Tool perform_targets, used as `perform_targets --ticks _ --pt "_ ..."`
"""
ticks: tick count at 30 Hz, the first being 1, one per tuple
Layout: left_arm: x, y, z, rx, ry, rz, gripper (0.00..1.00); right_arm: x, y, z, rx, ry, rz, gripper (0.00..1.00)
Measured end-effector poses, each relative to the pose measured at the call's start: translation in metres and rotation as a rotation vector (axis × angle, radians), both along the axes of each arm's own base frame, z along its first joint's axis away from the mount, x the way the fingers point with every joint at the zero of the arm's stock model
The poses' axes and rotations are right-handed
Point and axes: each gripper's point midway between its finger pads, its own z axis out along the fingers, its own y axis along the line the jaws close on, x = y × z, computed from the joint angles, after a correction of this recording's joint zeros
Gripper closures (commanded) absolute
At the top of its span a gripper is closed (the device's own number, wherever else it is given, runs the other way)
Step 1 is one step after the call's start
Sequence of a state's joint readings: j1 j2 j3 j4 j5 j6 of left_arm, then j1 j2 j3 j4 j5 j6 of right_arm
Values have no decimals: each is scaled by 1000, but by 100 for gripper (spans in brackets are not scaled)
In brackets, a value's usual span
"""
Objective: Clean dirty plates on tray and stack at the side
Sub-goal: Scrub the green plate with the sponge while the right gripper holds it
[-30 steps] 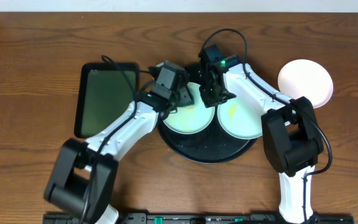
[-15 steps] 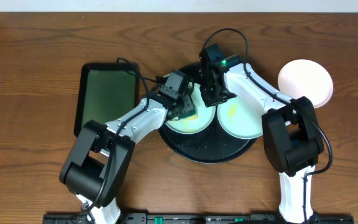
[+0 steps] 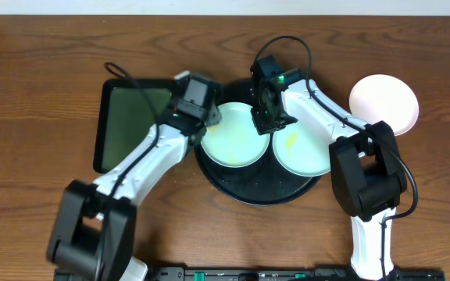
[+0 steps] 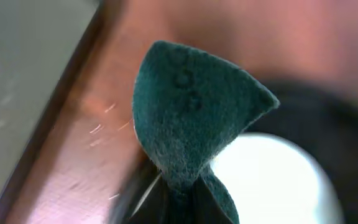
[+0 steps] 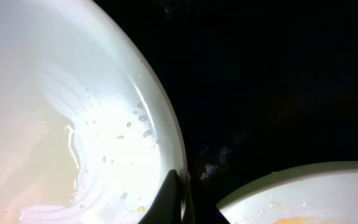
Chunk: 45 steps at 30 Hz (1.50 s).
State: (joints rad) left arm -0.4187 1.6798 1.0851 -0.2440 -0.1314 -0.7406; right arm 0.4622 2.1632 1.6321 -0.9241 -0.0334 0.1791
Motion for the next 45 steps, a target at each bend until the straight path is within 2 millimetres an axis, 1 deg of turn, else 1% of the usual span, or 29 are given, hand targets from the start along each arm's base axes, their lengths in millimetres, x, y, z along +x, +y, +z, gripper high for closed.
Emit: perform_targets --ticks 2,4,7,11,14,17,19,22,25,26,28,30,32,35,37,38,40,42,43,44,45 --pt "3 -14 10 -79 -22 -20 92 0 0 0 0 0 0 99" --pt "-1 -28 6 -139 1 -41 92 0 0 0 0 0 0 99" --pt "-9 -48 -9 -192 61 -72 92 0 0 0 0 0 0 99" --pt "-23 -73 -38 -217 145 -126 92 0 0 0 1 -1 0 99" --pt "-33 -85 -57 -217 199 -151 92 0 0 0 1 -1 0 99" --pt "-37 -89 -70 -208 225 -159 92 0 0 0 0 -2 0 99" --pt "-37 -86 -72 -184 223 -168 93 0 0 0 0 -2 0 99" --pt "-40 -73 -77 -87 227 -175 92 0 1 0 2 -2 1 99" --pt "-44 -51 -79 60 233 -145 92 -1 5 0 19 4 7 99" --pt "-45 -40 -78 118 236 -126 92 -2 6 0 20 4 8 99" --pt "-46 -21 -77 213 231 -89 93 -2 6 0 21 5 8 99" --pt "-47 -8 -74 280 224 -67 93 -2 6 0 21 5 8 99" --pt "-45 -2 -68 311 204 -54 93 -2 6 0 21 5 8 99" --pt "-40 7 -48 333 144 -24 92 -2 6 0 21 5 8 99" --pt "-36 14 -25 329 86 1 92 -2 6 0 21 5 8 99" --pt "-34 17 -10 319 50 16 93 -2 6 1 22 4 8 99" --pt "-31 22 24 287 -33 43 93 -1 6 1 22 3 8 99" --pt "-32 29 55 257 -102 67 92 1 6 5 22 -7 12 99" --pt "-34 34 70 243 -131 80 93 3 7 10 25 -22 17 99" --pt "-36 39 78 237 -144 91 93 6 8 15 27 -37 23 99" --pt "-39 46 86 234 -155 104 92 10 8 25 29 -64 35 99"
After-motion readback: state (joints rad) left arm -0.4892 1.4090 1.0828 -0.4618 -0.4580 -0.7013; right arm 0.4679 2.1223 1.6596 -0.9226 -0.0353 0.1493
